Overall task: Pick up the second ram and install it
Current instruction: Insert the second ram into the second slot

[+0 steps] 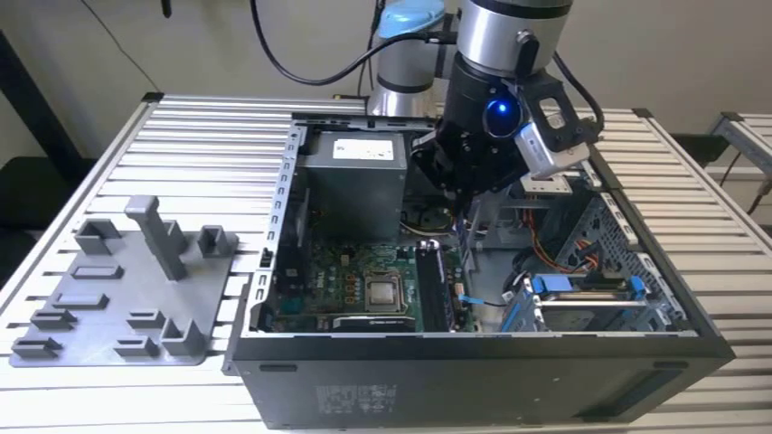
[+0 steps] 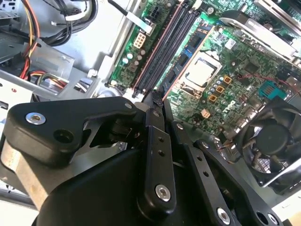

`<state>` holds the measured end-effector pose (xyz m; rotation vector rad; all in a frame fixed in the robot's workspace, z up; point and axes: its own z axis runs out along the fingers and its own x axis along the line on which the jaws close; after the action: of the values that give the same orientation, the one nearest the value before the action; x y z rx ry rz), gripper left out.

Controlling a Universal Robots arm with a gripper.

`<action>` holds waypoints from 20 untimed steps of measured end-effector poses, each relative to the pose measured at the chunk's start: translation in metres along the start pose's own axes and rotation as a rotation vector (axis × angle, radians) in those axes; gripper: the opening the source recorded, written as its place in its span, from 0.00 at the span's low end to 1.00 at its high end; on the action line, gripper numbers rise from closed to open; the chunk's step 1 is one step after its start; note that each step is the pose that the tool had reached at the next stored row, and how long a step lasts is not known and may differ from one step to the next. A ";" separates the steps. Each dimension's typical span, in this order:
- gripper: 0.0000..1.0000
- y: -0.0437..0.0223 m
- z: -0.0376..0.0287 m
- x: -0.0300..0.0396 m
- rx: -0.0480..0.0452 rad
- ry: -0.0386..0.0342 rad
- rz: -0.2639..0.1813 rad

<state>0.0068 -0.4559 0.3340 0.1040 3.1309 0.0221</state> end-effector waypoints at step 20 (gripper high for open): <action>0.14 -0.0003 0.0210 0.0002 0.0043 -0.0003 0.000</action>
<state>0.0068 -0.4559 0.3131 0.1037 3.1308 0.0154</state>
